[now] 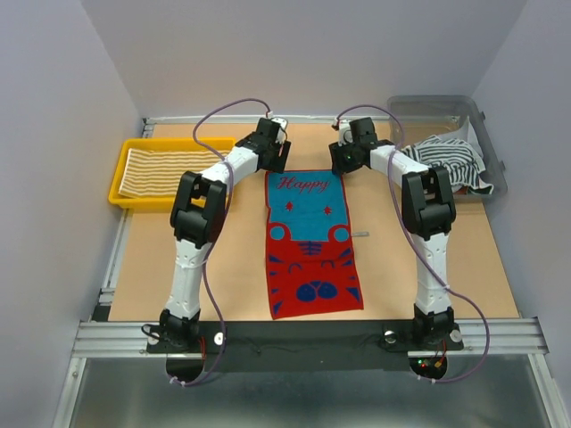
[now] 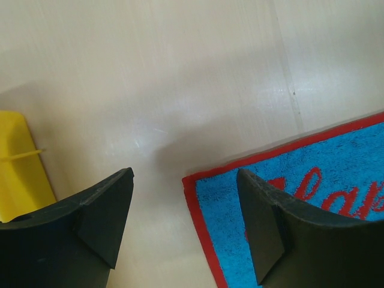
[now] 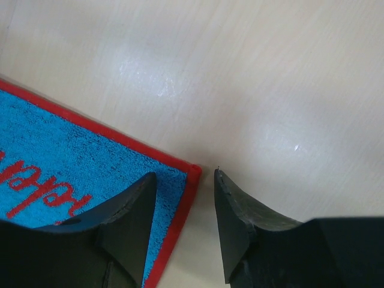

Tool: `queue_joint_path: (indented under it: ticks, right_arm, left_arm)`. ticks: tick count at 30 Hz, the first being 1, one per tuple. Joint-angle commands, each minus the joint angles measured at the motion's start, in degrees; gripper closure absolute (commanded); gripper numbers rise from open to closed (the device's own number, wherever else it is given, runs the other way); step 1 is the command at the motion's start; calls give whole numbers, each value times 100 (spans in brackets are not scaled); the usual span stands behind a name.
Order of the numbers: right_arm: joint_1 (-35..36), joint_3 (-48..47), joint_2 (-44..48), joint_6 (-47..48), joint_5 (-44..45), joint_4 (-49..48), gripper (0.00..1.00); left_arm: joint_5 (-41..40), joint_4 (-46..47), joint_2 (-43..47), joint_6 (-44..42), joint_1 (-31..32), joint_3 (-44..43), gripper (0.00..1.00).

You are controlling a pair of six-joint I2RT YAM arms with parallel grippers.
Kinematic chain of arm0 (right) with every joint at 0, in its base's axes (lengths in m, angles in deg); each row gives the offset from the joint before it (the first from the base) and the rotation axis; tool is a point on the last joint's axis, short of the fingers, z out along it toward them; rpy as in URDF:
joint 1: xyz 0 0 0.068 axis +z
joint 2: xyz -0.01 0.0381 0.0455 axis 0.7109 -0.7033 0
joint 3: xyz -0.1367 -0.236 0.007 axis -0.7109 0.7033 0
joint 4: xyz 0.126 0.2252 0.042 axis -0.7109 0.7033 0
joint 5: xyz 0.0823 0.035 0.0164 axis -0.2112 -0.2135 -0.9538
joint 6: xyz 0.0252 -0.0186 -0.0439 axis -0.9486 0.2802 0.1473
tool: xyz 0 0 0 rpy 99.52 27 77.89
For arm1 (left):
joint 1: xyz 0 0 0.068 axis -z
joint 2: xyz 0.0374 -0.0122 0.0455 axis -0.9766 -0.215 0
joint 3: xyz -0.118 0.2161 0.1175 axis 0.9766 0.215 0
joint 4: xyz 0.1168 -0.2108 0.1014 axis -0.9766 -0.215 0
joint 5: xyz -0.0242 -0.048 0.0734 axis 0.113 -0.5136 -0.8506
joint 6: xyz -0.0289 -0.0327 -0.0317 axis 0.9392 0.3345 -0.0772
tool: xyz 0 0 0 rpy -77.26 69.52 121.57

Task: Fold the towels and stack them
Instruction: Flatten out the crumpled towel

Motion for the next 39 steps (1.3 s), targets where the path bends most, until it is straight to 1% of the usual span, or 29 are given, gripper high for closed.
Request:
queue_joint_path:
  ticks: [1, 9, 13, 14, 16, 17, 18, 19, 20, 21, 22, 23, 26, 27, 29, 35, 37, 39]
  right_arm:
    - [77, -130, -64, 174, 27, -26, 52]
    - [217, 81, -195, 323, 352, 53, 55]
    - [297, 29, -327, 402, 520, 115, 61]
    - [297, 20, -362, 394, 520, 132, 64]
    - [297, 20, -389, 402, 537, 150, 66]
    - [297, 28, -398, 403, 546, 167, 74]
    - [297, 37, -398, 411, 563, 168, 78]
    - [297, 37, -398, 420, 581, 168, 79]
    - [305, 55, -398, 420, 616, 176, 87]
    - [297, 72, -398, 438, 625, 176, 90]
    - [297, 81, -389, 446, 634, 176, 91]
    - [297, 98, -398, 455, 651, 168, 99]
    - [297, 134, -415, 473, 695, 176, 99]
    - [297, 143, -407, 473, 713, 176, 100]
    - [297, 151, -398, 482, 704, 176, 99]
    - [297, 151, -407, 464, 730, 176, 99]
    - [297, 160, -407, 464, 748, 176, 99]
    - [297, 160, -398, 464, 792, 176, 99]
  left_arm:
    - [158, 119, -34, 57, -41, -166, 20]
    - [211, 101, -227, 128, -58, -157, 20]
    - [263, 84, -306, 128, -76, -175, 20]
    - [272, 49, -324, 119, -85, -175, 21]
    - [290, 40, -350, 277, -102, -140, 22]
    - [333, 22, -368, 286, -102, -140, 24]
    - [342, 5, -394, 312, -120, -131, 25]
    - [360, -21, -403, 338, -120, -122, 25]
    - [421, -39, -403, 356, -146, -87, 26]
    - [465, -48, -403, 374, -155, -70, 27]
    - [509, -57, -386, 409, -164, -43, 27]
    - [553, -66, -359, 453, -199, -26, 27]
    - [641, 13, -219, 593, -260, 124, 28]
    - [876, 66, -158, 628, -295, 176, 28]
    - [957, 110, -122, 655, -331, 229, 30]
    - [914, 40, -166, 655, -340, 308, 37]
    - [879, 31, -166, 655, -331, 387, 38]
    - [844, 40, -183, 655, -331, 423, 46]
